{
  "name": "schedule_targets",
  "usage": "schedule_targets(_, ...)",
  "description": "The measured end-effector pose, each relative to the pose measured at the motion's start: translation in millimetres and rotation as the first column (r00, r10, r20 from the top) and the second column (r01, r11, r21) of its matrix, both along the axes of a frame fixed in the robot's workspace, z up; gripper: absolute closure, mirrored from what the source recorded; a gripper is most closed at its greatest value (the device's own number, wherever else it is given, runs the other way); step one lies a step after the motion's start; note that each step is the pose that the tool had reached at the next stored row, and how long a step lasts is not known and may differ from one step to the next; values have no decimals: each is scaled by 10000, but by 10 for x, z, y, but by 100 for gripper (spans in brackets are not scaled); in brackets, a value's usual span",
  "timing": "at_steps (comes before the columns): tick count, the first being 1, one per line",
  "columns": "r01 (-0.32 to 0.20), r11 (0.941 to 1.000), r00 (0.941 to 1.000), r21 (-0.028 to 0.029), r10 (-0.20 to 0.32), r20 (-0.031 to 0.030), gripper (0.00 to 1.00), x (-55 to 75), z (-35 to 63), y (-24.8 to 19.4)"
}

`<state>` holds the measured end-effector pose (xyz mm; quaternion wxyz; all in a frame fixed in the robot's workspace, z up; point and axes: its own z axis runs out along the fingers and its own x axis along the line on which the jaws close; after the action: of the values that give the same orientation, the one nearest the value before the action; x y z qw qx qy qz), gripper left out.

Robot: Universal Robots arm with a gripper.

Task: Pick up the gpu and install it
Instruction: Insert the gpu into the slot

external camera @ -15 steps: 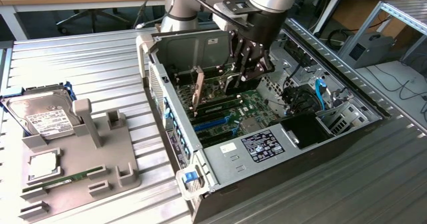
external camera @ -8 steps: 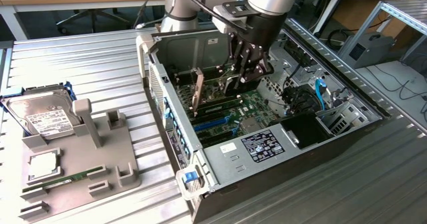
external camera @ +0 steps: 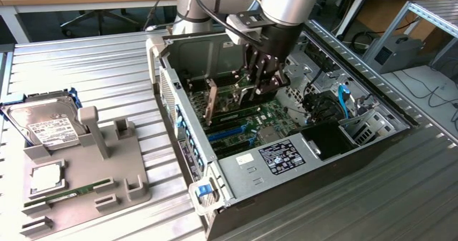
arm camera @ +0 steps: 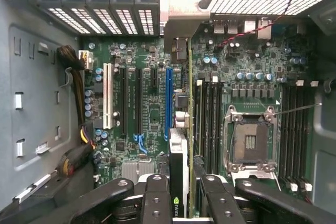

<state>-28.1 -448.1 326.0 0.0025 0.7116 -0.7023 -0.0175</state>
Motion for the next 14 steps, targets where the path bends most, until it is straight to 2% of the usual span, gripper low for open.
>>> schedule_targets(14,1,10000,10000,-1,-1,0,73,-19,-181,-3)
